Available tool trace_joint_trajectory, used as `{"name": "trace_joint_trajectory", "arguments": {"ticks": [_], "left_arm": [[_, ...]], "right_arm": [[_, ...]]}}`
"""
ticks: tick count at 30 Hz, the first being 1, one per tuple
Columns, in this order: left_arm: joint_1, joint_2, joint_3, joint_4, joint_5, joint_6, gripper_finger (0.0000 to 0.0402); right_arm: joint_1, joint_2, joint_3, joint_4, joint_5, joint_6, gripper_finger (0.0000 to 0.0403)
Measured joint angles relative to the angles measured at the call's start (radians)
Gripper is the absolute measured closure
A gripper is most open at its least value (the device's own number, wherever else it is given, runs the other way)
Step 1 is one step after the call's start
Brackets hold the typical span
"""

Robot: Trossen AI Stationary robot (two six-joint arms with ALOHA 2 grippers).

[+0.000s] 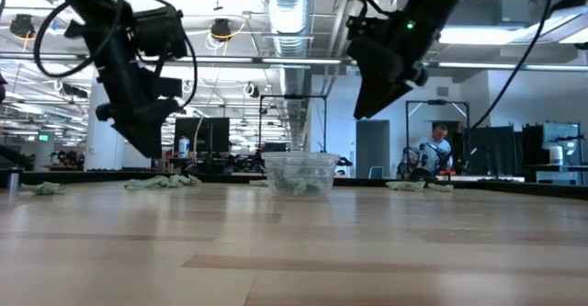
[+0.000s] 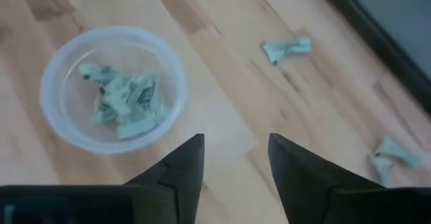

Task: Pick and place Stevia / Truvia into bins
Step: Put the green stevia packet into the transparent container

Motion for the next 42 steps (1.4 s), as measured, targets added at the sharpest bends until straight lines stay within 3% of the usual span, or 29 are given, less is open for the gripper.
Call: {"name": "trace_joint_trajectory", "arguments": {"ticks": [4, 12, 30, 42], "left_arm": [[0.014, 0.000, -0.064, 0.114, 0.094, 0.043, 0.0270], [0.041, 0.000, -0.080, 0.116, 0.100, 0.021, 0.0270], [0.039, 0.000, -0.080, 0.096, 0.147, 0.027, 0.0270], [0.039, 0.000, -0.080, 0.091, 0.140, 0.068, 0.0246]], "right_arm": [[0.056, -0.009, -0.009, 0.008, 0.005, 0.039, 0.0227], [0.139, -0.009, -0.009, 0.005, 0.113, 0.046, 0.0203], [0.146, -0.009, -0.009, 0.005, 0.130, 0.092, 0.0193], [0.144, -0.009, -0.009, 0.005, 0.130, 0.092, 0.0193]]}}
